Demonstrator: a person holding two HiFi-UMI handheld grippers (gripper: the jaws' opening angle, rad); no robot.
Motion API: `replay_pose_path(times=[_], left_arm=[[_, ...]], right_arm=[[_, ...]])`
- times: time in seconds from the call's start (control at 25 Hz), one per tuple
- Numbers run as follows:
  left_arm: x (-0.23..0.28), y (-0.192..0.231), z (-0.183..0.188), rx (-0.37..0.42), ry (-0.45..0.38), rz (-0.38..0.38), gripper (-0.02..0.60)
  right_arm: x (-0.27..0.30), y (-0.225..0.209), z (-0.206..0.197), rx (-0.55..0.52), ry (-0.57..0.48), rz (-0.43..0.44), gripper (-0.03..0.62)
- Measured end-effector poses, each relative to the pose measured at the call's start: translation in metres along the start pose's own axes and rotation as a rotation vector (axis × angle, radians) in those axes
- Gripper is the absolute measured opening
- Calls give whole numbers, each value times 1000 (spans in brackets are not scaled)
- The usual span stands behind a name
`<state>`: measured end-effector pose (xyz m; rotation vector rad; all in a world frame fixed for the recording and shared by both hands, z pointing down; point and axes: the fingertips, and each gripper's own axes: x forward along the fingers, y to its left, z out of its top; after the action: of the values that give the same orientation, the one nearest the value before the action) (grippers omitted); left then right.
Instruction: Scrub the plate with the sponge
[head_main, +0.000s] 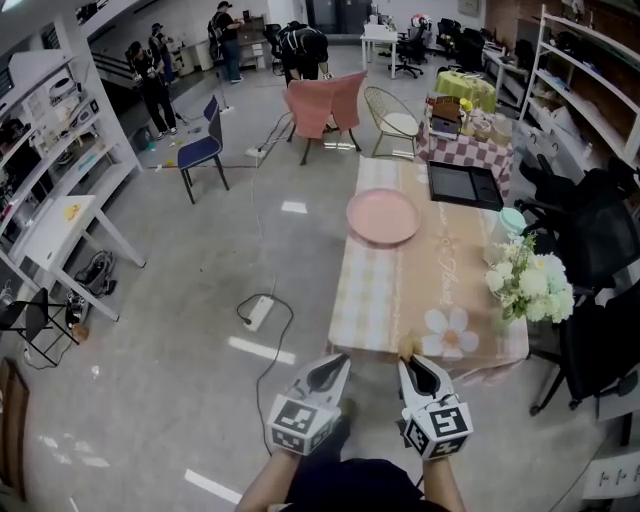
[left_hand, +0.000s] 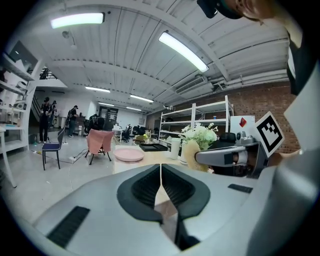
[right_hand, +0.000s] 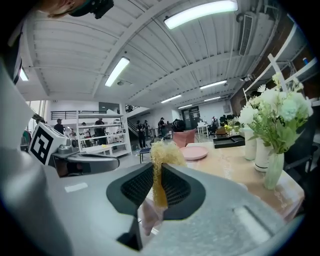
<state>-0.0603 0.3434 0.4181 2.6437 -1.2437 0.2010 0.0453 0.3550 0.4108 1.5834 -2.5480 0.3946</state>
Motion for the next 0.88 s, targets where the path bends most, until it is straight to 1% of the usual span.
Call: replay_pose_path(times=[0.16, 0.44, 0.68, 0.88], left_arm=[[19, 19, 12, 7, 0, -14, 17], [49, 63, 27, 8, 0, -23, 17], [78, 91, 28, 1, 0, -35, 17], [99, 99, 25, -13, 16, -63, 17]], right_arm=[[26, -7, 8, -3, 13, -2, 49], [74, -15, 28, 10, -7, -14, 49], [107, -28, 31, -2, -3, -37, 49], [119, -40, 28, -3, 25, -62, 49]])
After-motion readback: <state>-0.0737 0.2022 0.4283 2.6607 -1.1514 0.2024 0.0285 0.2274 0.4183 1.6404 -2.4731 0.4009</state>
